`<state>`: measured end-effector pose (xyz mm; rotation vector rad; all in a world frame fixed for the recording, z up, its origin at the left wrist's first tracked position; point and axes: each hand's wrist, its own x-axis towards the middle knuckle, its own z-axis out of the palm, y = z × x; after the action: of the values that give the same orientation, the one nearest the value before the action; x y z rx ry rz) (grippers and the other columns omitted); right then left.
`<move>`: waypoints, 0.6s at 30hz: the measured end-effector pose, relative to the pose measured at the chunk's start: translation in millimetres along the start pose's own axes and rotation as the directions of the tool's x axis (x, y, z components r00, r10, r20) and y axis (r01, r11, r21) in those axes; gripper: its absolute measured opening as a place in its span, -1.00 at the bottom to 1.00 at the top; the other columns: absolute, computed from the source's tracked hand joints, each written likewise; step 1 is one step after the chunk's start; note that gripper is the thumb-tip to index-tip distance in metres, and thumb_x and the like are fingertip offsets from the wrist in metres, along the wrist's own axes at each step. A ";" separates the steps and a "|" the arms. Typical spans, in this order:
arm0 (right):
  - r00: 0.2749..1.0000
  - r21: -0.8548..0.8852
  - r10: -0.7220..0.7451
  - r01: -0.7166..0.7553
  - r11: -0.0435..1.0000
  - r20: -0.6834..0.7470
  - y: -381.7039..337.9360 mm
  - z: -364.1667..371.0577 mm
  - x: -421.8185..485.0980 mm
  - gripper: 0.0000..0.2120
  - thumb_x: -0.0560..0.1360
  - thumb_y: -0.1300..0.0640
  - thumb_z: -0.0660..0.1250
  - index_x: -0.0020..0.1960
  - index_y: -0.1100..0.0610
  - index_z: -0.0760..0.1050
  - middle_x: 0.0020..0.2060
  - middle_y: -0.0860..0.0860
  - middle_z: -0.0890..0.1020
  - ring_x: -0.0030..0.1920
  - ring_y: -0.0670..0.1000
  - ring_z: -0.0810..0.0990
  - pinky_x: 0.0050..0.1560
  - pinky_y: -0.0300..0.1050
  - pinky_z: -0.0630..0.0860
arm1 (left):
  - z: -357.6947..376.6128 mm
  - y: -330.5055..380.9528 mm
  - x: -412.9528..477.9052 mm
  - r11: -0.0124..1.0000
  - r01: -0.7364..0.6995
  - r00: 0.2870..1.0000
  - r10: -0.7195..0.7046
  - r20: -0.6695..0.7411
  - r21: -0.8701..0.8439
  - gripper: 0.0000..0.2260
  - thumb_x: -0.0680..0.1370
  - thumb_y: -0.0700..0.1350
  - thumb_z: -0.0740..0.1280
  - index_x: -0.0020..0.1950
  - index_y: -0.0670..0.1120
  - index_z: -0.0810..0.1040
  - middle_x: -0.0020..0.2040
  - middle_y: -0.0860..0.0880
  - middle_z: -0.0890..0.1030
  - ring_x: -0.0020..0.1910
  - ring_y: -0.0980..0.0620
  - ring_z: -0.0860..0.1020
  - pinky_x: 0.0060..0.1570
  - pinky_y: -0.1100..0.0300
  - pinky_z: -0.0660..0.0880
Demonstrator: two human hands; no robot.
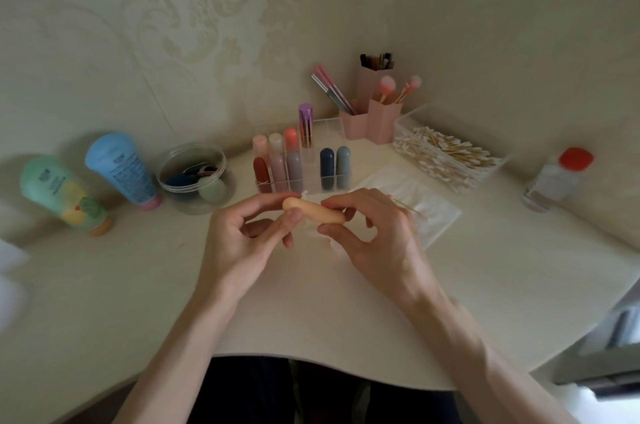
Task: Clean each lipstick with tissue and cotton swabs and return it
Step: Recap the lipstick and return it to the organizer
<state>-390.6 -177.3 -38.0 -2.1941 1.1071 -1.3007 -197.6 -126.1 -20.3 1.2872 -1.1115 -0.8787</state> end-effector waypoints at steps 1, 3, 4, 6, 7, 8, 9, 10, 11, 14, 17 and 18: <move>1.000 -0.003 0.007 -0.007 1.000 -0.004 0.4 -0.3 -0.3 -0.74 0.43 0.17 0.62 0.10 0.05 0.70 -0.13 -0.29 0.58 -0.10 -0.30 0.52 -0.01 -0.48 0.34 | 0.8 0.6 1.9 1.000 -0.016 1.000 0.016 0.013 0.022 -0.79 0.48 -0.08 0.53 0.10 -0.02 0.74 -0.14 -0.04 0.73 -0.33 -0.06 0.60 -0.16 0.12 0.56; 0.999 -0.006 0.033 -0.033 0.999 -0.004 1.0 -0.9 -0.7 -0.74 0.43 0.17 0.62 0.09 0.05 0.70 -0.15 -0.31 0.56 -0.11 -0.34 0.51 -0.03 -0.50 0.34 | 3.3 3.3 5.6 0.995 -0.058 0.998 0.055 0.037 0.083 -0.78 0.48 -0.05 0.53 0.11 -0.04 0.73 -0.14 -0.02 0.74 -0.35 -0.05 0.61 -0.17 0.13 0.56; 0.998 0.003 0.058 -0.058 0.998 0.000 0.8 -0.6 -0.7 -0.73 0.44 0.16 0.62 0.11 0.04 0.70 -0.15 -0.29 0.58 -0.11 -0.34 0.50 -0.03 -0.50 0.34 | 4.5 5.3 7.8 0.991 -0.082 0.996 0.077 0.046 0.106 -0.78 0.49 -0.05 0.52 0.12 -0.04 0.73 -0.11 -0.02 0.74 -0.34 -0.05 0.62 -0.15 0.14 0.58; 0.994 0.027 0.107 -0.108 0.994 0.024 -0.5 1.8 0.8 -0.65 0.46 0.11 0.61 0.21 0.01 0.66 -0.06 -0.20 0.64 -0.07 -0.32 0.52 -0.01 -0.49 0.35 | 5.5 10.4 15.1 0.982 -0.131 0.991 0.125 0.049 0.136 -0.78 0.52 -0.08 0.50 0.15 -0.07 0.71 -0.07 0.00 0.74 -0.31 -0.01 0.65 -0.14 0.21 0.60; 0.993 0.030 0.113 -0.114 0.993 0.034 -0.6 3.7 1.9 -0.58 0.46 0.09 0.61 0.29 0.00 0.62 0.04 -0.18 0.64 -0.03 -0.29 0.53 0.01 -0.47 0.36 | 5.5 13.7 20.5 0.974 -0.161 0.987 0.156 0.042 0.159 -0.77 0.53 -0.10 0.50 0.18 -0.07 0.71 -0.06 0.00 0.74 -0.29 0.02 0.66 -0.14 0.25 0.60; 0.993 0.028 0.110 -0.111 0.993 0.038 0.2 5.3 2.7 -0.51 0.47 0.06 0.60 0.36 0.01 0.57 0.16 -0.17 0.61 0.02 -0.26 0.54 0.03 -0.46 0.38 | 5.3 17.2 27.1 0.960 -0.201 0.980 0.198 0.032 0.197 -0.77 0.55 -0.12 0.49 0.20 -0.08 0.70 -0.04 0.01 0.74 -0.24 0.07 0.67 -0.14 0.27 0.59; 0.994 0.025 0.109 -0.109 0.994 0.032 1.9 6.4 2.9 -0.47 0.49 0.04 0.58 0.41 0.02 0.53 0.25 -0.16 0.56 0.07 -0.23 0.55 0.05 -0.43 0.42 | 4.7 20.2 35.3 0.936 -0.247 0.968 0.249 0.022 0.252 -0.77 0.56 -0.13 0.49 0.22 -0.06 0.69 -0.01 0.03 0.73 -0.18 0.10 0.68 -0.13 0.29 0.58; 0.993 0.022 0.114 -0.115 0.993 0.019 3.9 6.5 2.6 -0.48 0.51 0.03 0.56 0.43 0.02 0.51 0.29 -0.16 0.53 0.09 -0.21 0.55 0.06 -0.39 0.46 | 4.7 23.4 43.7 0.903 -0.287 0.954 0.298 0.013 0.319 -0.76 0.57 -0.13 0.49 0.23 -0.03 0.68 0.02 0.07 0.73 -0.12 0.12 0.68 -0.12 0.30 0.57; 0.991 0.017 0.132 -0.132 0.991 0.004 6.0 5.6 1.9 -0.51 0.54 0.04 0.53 0.43 0.02 0.50 0.29 -0.16 0.51 0.10 -0.20 0.55 0.06 -0.32 0.52 | 5.1 26.2 52.0 0.869 -0.313 0.942 0.337 0.006 0.383 -0.75 0.56 -0.12 0.50 0.24 0.01 0.66 0.03 0.12 0.72 -0.08 0.15 0.67 -0.10 0.31 0.56; 0.975 0.001 0.219 -0.219 0.976 -0.022 11.8 1.2 0.2 -0.63 0.60 0.08 0.45 0.39 -0.01 0.53 0.24 -0.18 0.49 0.09 -0.21 0.53 -0.06 -0.08 0.65 | 9.3 28.8 71.5 0.788 -0.344 0.915 0.403 -0.007 0.510 -0.80 0.56 -0.10 0.50 0.16 0.05 0.62 -0.05 0.26 0.67 -0.08 0.23 0.63 -0.13 0.38 0.50; 0.973 -0.027 0.227 -0.228 0.973 -0.048 13.9 0.5 0.1 -0.65 0.58 0.14 0.45 0.35 -0.01 0.55 0.21 -0.13 0.53 0.07 -0.24 0.51 0.00 -0.42 0.46 | 16.9 26.8 81.6 0.707 -0.351 0.907 0.420 0.035 0.614 -0.87 0.59 -0.04 0.46 0.12 0.06 0.61 -0.12 0.30 0.61 -0.08 0.19 0.58 -0.16 0.43 0.45; 0.972 -0.031 0.228 -0.229 0.973 -0.048 13.9 0.6 0.2 -0.64 0.57 0.15 0.46 0.34 -0.01 0.56 0.20 -0.12 0.53 0.07 -0.24 0.52 0.00 -0.49 0.41 | 19.1 26.7 83.0 0.684 -0.360 0.902 0.429 0.049 0.634 -0.88 0.60 -0.02 0.45 0.12 0.06 0.60 -0.12 0.27 0.61 -0.11 0.17 0.57 -0.17 0.44 0.43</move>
<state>-396.1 -186.2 -47.0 -1.9999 1.3651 -1.2422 -196.1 -207.5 16.3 1.5163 -1.6051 -0.0816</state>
